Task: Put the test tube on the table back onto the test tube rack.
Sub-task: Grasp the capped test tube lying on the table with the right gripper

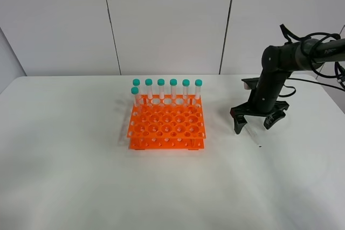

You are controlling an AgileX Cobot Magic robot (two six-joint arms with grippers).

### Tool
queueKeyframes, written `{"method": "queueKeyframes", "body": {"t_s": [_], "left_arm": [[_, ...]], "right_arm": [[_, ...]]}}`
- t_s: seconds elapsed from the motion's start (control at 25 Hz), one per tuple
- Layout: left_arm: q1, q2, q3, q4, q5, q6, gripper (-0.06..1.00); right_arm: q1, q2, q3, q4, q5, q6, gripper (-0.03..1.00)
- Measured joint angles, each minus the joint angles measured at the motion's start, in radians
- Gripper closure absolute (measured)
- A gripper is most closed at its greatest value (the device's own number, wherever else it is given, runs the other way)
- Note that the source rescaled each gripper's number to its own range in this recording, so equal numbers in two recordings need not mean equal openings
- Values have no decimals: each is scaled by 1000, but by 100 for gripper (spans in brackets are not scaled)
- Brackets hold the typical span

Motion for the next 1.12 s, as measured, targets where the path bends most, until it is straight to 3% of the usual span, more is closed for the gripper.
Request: {"method": "queueKeyframes", "body": {"t_s": [0.84, 0.92, 1.0, 1.08, 1.12], "left_arm": [[0, 0, 0, 0, 0, 0, 14], [0, 0, 0, 0, 0, 0, 14], [0, 0, 0, 0, 0, 0, 14], [0, 0, 0, 0, 0, 0, 14], [0, 0, 0, 0, 0, 0, 14]], "right_arm": [[0, 20, -1, 4, -3, 12, -2], [0, 21, -1, 3, -1, 12, 9], [0, 22, -2, 1, 4, 12, 30], [0, 23, -3, -6, 12, 12, 58], [0, 23, -3, -13, 21, 12, 80]]}}
